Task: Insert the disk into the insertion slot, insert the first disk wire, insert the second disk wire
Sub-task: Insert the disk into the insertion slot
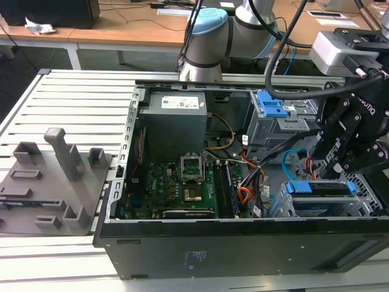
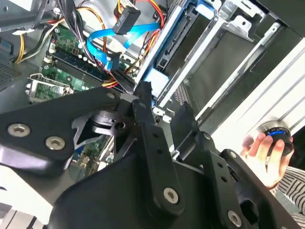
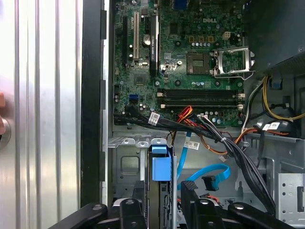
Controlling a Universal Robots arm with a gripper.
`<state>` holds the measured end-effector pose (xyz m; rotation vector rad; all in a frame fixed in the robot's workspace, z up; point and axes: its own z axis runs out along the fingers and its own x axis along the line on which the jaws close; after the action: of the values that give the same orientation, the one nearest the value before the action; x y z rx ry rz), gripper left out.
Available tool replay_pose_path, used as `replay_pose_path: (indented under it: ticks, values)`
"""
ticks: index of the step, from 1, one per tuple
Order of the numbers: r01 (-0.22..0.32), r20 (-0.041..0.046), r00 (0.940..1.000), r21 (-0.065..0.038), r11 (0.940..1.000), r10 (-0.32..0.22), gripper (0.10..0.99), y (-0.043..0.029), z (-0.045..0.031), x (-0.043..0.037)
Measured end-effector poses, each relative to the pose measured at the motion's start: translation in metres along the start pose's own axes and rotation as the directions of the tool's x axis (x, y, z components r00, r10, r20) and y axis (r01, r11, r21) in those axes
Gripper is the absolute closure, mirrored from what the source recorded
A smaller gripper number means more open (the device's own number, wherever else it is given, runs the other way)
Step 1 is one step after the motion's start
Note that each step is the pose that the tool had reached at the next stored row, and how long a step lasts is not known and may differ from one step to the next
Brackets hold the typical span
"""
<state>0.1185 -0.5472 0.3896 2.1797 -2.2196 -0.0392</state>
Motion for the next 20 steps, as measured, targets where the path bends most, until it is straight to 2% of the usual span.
replay_pose_path:
  ticks: [2, 3, 5, 6, 7, 14, 20]
  values:
    - [0.0, 0.0, 1.0, 0.0, 1.0, 0.0, 0.647, 0.0, 0.0, 0.0]
    - [0.0, -0.0001, 1.0, 0.0, 1.0, 0.0, 0.792, 0.0, 0.0, 0.0]
    - [0.0, -0.0002, 1.0, 0.0, 1.0, 0.0, 0.792, 0.0, 0.0, 0.0]
    - [0.0, -0.0002, 1.0, 0.0, 1.0, 0.0, 0.914, 0.0, 0.0, 0.0]
    - [0.0, -0.0001, 1.0, 0.0, 1.0, 0.0, 0.973, 0.0, 0.0, 0.0]
    - [0.0, -0.0003, 1.0, 0.0, 1.0, 0.0, 0.98, -0.0004, 0.0, 0.0]
    - [0.001, -0.0001, 1.0, -0.005, 1.0, -0.001, 0.98, -0.0197, 0.0013, -0.0011]
